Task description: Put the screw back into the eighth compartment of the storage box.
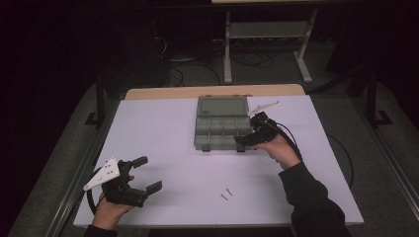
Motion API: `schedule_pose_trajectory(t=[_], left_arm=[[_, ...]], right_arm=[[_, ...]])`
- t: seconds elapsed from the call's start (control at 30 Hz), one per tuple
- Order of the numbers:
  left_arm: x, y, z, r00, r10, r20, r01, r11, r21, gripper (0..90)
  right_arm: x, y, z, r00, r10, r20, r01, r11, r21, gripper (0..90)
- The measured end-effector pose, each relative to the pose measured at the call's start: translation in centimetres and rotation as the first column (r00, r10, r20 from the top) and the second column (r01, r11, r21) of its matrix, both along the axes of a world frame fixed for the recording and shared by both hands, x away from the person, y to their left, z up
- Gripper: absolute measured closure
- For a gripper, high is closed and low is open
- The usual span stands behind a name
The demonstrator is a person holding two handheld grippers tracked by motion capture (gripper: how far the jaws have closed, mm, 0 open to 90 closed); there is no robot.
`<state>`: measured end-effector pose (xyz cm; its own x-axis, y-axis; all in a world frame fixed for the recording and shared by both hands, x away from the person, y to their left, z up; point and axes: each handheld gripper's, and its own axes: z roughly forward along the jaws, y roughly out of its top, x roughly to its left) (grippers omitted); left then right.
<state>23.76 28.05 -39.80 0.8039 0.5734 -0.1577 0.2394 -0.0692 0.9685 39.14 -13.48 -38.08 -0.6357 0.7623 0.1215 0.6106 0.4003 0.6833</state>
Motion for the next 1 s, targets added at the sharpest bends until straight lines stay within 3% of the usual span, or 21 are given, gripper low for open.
schedule_pose_trajectory(t=[0.37, 0.7, 1.0], left_arm=[[0.0, -0.1, 0.0, 1.0000, -0.003, 0.001, 0.003, 1.0000, 0.001, 0.0], [0.0, -0.1, 0.0, 1.0000, -0.003, 0.002, 0.003, 1.0000, 0.003, 0.0], [0.0, -0.1, 0.0, 1.0000, -0.003, 0.002, 0.003, 1.0000, 0.005, 0.0]], right_arm=[[-3.0, -0.3, 0.6, 0.9996, 0.022, 0.018, -0.023, 0.9993, 0.030, 13.0], [-5.7, 0.0, 0.6, 0.9958, 0.082, 0.040, -0.084, 0.9955, 0.045, 13.6], [-7.7, 0.1, 0.2, 0.9932, 0.114, 0.021, -0.115, 0.9922, 0.048, 14.4]])
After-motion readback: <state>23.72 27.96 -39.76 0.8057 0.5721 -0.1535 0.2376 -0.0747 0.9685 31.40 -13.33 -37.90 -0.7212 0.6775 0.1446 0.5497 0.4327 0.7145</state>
